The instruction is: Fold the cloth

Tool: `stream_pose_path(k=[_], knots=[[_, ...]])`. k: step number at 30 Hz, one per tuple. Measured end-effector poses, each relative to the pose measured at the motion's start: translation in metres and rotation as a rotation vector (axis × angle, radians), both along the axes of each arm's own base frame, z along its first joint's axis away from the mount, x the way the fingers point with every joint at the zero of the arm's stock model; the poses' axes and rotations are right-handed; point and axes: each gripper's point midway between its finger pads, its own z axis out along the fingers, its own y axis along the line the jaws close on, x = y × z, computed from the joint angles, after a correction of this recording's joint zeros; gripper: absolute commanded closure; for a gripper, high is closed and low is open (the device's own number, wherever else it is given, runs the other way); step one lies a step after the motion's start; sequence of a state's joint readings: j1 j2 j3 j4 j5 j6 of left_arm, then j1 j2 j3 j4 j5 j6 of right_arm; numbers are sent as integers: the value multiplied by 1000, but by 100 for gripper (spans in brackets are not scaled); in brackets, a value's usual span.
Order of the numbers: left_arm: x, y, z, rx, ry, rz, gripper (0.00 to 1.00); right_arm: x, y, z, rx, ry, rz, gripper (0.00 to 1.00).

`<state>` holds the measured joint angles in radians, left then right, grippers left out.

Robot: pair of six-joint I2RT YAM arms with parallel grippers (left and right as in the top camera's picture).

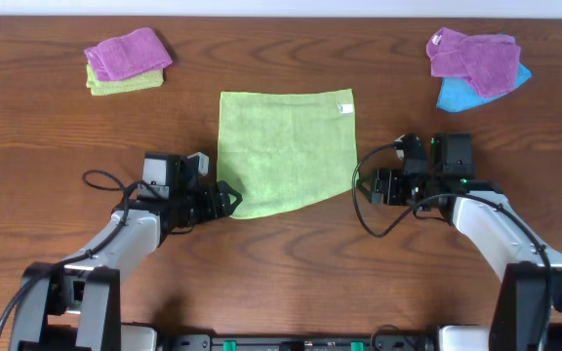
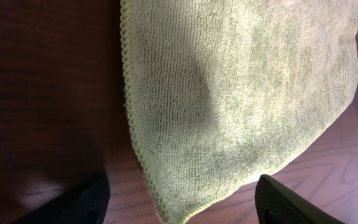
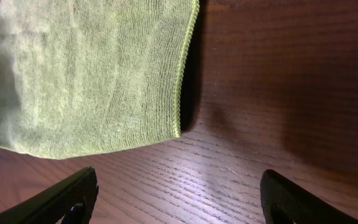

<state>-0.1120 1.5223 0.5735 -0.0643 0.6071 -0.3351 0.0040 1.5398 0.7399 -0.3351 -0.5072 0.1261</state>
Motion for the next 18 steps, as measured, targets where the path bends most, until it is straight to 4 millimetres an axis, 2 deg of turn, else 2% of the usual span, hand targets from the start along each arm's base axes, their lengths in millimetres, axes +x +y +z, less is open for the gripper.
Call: stream_pose_path(k=[4,7,9,12,13,18], knots=[[-1,-3,0,-20,1,-10,26,0,0,0,1,-2,1,17],[0,-8,-1,-54,2,-26,39,2,0,1,1,-11,1,19],[0,-10,-4,-72,13,-30,56,4,0,2,2,-18,1,21],[-4,-10,-11,-75,40,-26,89,6,0,3,3,-30,1,22],[-7,-10,-15,-74,54,-25,94,7,0,4,3,-34,1,21],[-5,-9,-18,-77,53,-3,94,6,0,3,0,-31,-1,17]])
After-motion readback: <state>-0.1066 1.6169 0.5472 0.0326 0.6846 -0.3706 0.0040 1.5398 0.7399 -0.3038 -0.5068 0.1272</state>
